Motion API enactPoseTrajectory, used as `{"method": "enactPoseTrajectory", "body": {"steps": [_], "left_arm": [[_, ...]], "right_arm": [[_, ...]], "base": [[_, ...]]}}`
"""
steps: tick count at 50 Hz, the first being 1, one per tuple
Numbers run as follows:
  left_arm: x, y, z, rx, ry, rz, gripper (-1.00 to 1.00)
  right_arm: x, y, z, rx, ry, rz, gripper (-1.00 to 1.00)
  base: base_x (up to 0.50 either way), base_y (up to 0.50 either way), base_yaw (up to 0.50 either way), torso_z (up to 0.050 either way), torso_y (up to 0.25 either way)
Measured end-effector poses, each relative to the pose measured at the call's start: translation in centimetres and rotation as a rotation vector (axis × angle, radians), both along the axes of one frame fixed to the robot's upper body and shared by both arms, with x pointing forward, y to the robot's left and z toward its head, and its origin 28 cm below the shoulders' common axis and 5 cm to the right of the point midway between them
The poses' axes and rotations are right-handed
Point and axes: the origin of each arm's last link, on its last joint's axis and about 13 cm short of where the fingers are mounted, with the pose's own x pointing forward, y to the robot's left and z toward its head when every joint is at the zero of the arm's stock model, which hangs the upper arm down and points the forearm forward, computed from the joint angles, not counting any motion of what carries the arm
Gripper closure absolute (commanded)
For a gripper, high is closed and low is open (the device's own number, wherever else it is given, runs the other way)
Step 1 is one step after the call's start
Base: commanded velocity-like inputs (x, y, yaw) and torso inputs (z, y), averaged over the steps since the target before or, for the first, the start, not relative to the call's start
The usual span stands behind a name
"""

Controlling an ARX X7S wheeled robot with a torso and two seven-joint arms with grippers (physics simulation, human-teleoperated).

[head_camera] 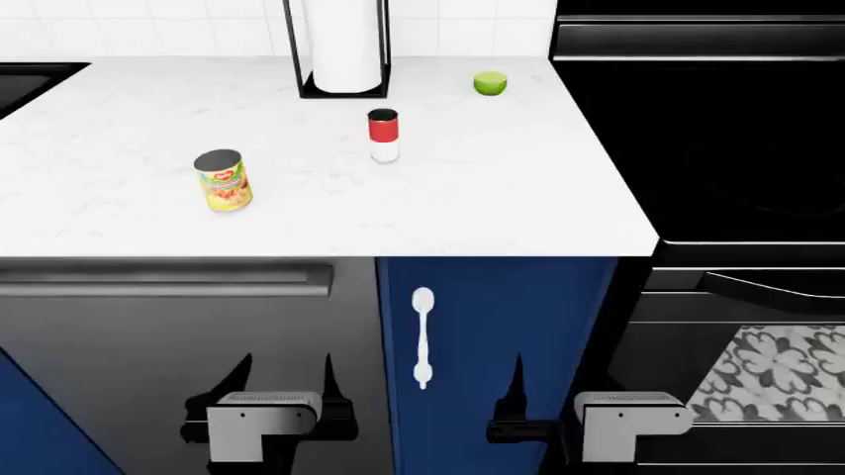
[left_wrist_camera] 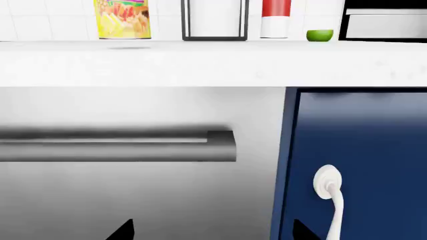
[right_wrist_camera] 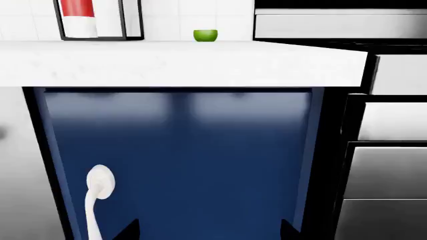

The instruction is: Pick the cans from the counter and place them in their designated side in the cabinet.

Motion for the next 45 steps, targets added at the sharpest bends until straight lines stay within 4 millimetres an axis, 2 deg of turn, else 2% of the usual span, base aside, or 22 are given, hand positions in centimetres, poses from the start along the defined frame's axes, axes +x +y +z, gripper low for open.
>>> {"method": "enactPoseTrajectory", "body": {"steps": [18, 42, 45], "left_arm": [[-0.03, 0.26, -0.16, 0.004, -0.01, -0.005, -1.0], [0.13, 0.6, -0.35, 0.021, -0.014, -0.002, -1.0], [0.13, 0.78, -0.36, 0.028, -0.014, 0.001, -1.0]], "right_arm": [[0.18, 0.12, -0.04, -0.036, 0.002, -0.005, -1.0], [0.41, 0.17, -0.12, -0.044, -0.017, -0.003, -1.0], [0.39, 0.34, -0.13, -0.046, -0.019, -0.001, -1.0]], "base": [[0.0, 0.0, 0.0, 0.0, 0.0], [0.07, 0.5, 0.0, 0.0, 0.0], [0.0, 0.0, 0.0, 0.0, 0.0]]}}
